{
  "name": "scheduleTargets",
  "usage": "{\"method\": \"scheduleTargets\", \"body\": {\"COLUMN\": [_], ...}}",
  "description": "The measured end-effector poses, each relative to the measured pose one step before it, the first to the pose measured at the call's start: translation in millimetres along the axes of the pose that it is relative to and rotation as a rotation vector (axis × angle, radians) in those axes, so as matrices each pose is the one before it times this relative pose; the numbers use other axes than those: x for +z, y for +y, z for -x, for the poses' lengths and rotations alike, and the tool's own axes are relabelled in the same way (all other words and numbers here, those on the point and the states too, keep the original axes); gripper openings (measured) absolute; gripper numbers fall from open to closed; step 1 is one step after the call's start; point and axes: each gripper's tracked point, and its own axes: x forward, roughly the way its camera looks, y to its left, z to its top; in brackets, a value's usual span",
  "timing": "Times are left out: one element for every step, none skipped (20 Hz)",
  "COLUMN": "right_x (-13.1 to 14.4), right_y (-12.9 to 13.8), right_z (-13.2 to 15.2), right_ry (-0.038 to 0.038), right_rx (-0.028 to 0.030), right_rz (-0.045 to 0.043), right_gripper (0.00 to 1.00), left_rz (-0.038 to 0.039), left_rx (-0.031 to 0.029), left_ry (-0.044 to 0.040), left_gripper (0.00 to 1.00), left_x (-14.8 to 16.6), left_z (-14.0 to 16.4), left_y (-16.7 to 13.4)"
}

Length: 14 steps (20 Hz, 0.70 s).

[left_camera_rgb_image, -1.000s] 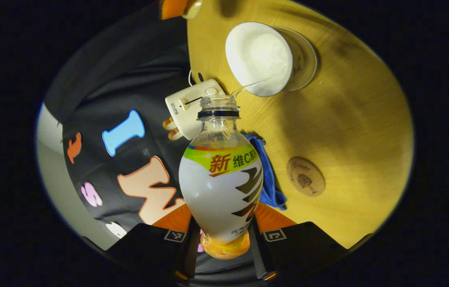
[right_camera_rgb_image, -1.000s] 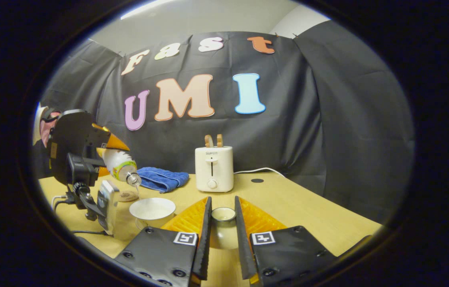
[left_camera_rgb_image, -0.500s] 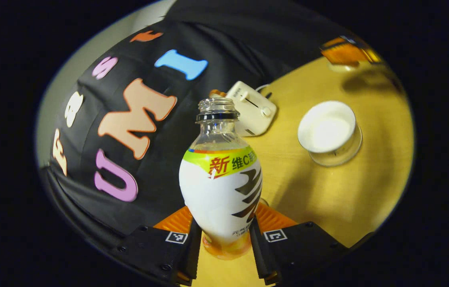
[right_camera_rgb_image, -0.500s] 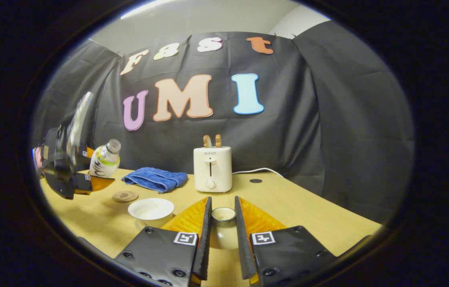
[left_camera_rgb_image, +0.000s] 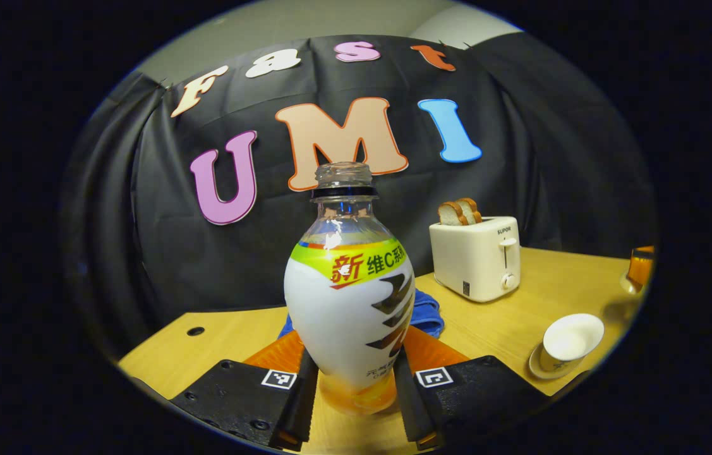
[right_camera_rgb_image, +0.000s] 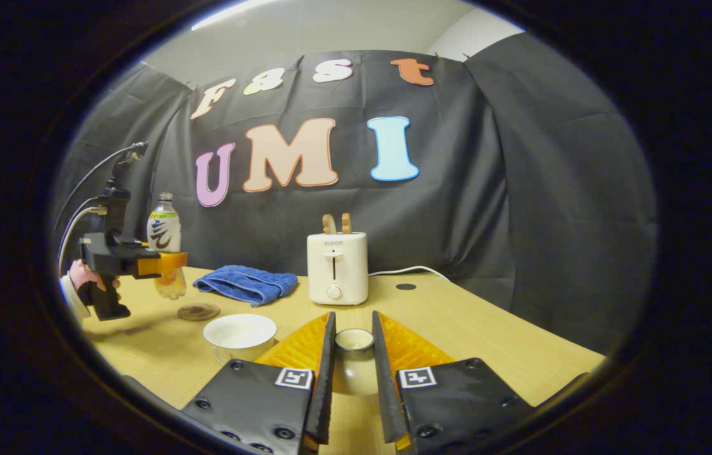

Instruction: Open the teacup lid with one hand, grasp the water bottle and pour water into the teacup with the other hand; after pouring, place the water bottle on the coaster and then close the teacup lid.

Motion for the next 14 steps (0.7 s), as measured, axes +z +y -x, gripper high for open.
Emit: {"method": "scheduleTargets", "body": {"right_x": [0.34, -0.33, 0.18, 0.23, -0.17, -0.32, 0.36, -0.40, 0.35, -0.18, -0.03, 0.55, -0.10, -0.24], "right_y": [-0.35, 0.31, -0.08, 0.18, -0.09, -0.09, 0.05, -0.07, 0.11, -0.24, 0.12, -0.09, -0.06, 0.11], "right_z": [-0.06, 0.09, -0.02, 0.01, -0.02, 0.04, -0.12, 0.02, 0.18, -0.33, 0.16, 0.26, 0.10, -0.14], "right_ry": [-0.00022, -0.00031, -0.00046, 0.00073, 0.00046, -0.00039, 0.00046, 0.00004, -0.00019, 0.00052, -0.00003, -0.00034, 0.00013, 0.00007], "right_rx": [-0.00006, 0.00007, -0.00004, 0.00001, 0.00010, 0.00017, -0.00006, 0.00008, 0.00012, -0.00002, 0.00009, 0.00003, -0.00008, 0.00001], "right_rz": [-0.00007, 0.00024, 0.00001, -0.00010, 0.00009, -0.00004, 0.00009, -0.00002, -0.00003, -0.00010, 0.00023, 0.00007, -0.00021, 0.00025], "right_gripper": [0.35, 0.35, 0.35, 0.35, 0.35, 0.35, 0.35, 0.35, 0.35, 0.35, 0.35, 0.35, 0.35, 0.35], "left_rz": [0.03739, 0.02898, 0.02300, 0.02067, 0.01224, 0.00551, 0.00381, 0.00136, 0.00110, -0.00038, -0.00448, 0.00024, 0.00015, -0.00061], "left_rx": [-0.00441, -0.00559, 0.01124, 0.00440, -0.00045, 0.00101, -0.00023, 0.00172, -0.00056, -0.00496, 0.00215, -0.00009, -0.00128, 0.00034], "left_ry": [-0.00732, 0.00409, 0.00126, -0.00312, 0.00159, -0.00006, -0.00670, -0.00451, 0.00014, 0.00790, 0.00801, 0.00463, 0.00658, 0.00649], "left_gripper": [0.53, 0.53, 0.54, 0.54, 0.54, 0.54, 0.54, 0.54, 0.54, 0.54, 0.54, 0.54, 0.54, 0.54], "left_x": [-1.64, -2.87, -4.67, -2.31, -3.34, -0.88, -0.73, -0.15, -1.61, -2.19, -2.82, -2.08, -3.73, -2.21], "left_z": [-0.57, -1.82, -2.31, -2.48, -4.65, -2.55, -0.90, -0.75, -1.26, 0.23, -1.73, -1.49, -2.88, -1.59], "left_y": [-1.15, -1.36, 1.54, 0.53, -2.18, -0.61, -0.83, 0.01, -0.06, -0.97, 0.92, 0.13, -1.58, -0.73]}}
